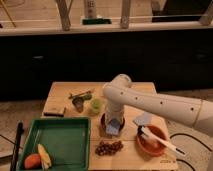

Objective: Wipe purple bowl with sponge

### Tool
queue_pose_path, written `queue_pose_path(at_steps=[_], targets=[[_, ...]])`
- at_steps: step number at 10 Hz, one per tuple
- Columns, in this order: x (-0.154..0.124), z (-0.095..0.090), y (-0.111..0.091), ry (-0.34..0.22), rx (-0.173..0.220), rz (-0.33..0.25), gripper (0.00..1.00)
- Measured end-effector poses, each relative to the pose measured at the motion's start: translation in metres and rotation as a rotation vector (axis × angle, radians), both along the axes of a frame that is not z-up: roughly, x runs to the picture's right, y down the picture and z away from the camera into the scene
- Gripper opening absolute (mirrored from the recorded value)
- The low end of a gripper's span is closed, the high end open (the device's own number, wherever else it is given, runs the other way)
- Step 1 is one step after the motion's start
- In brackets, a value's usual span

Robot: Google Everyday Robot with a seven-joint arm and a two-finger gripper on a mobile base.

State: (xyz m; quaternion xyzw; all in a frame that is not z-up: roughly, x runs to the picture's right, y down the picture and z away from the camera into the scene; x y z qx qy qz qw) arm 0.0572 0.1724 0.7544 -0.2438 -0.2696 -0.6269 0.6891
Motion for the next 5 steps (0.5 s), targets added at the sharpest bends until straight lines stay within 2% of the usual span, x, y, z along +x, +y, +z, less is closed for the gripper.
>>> queue_pose_path(at_steps=[3, 5], targets=[[0.012, 0.025, -0.026, 0.040, 0.000, 0.042, 0.00], [-0.008, 0.033, -0.040, 0.028, 0.011, 0.039, 0.00]])
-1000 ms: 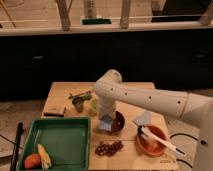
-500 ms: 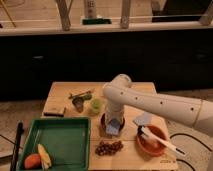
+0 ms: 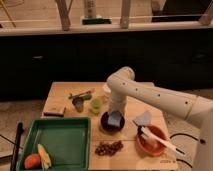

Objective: Wipe purple bowl with sponge

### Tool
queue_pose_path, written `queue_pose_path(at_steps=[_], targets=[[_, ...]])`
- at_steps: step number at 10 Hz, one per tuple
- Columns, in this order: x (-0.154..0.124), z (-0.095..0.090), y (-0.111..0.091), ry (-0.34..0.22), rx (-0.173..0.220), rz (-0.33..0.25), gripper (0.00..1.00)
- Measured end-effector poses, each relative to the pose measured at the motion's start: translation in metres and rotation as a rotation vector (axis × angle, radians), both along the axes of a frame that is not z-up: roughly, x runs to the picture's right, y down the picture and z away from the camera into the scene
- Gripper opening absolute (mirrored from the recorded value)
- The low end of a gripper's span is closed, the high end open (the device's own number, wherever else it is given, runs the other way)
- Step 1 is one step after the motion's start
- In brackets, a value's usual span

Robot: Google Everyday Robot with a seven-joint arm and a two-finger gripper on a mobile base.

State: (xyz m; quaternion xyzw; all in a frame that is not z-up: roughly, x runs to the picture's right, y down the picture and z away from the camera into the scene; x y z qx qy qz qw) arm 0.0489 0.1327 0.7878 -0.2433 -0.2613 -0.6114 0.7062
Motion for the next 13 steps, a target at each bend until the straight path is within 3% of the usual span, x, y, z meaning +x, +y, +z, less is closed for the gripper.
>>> queue_pose_path(at_steps=[3, 6, 10, 13], targets=[[-0.023, -0.014, 0.001, -0.070, 0.000, -0.042, 0.00], [-0.030, -0.034, 0.018, -0.125, -0.007, -0.096, 0.00], [-0.006, -0.015, 0.016, -0.069, -0.024, -0.078, 0.00], [-0.004, -0.013, 0.016, -0.057, -0.028, -0.072, 0.00]])
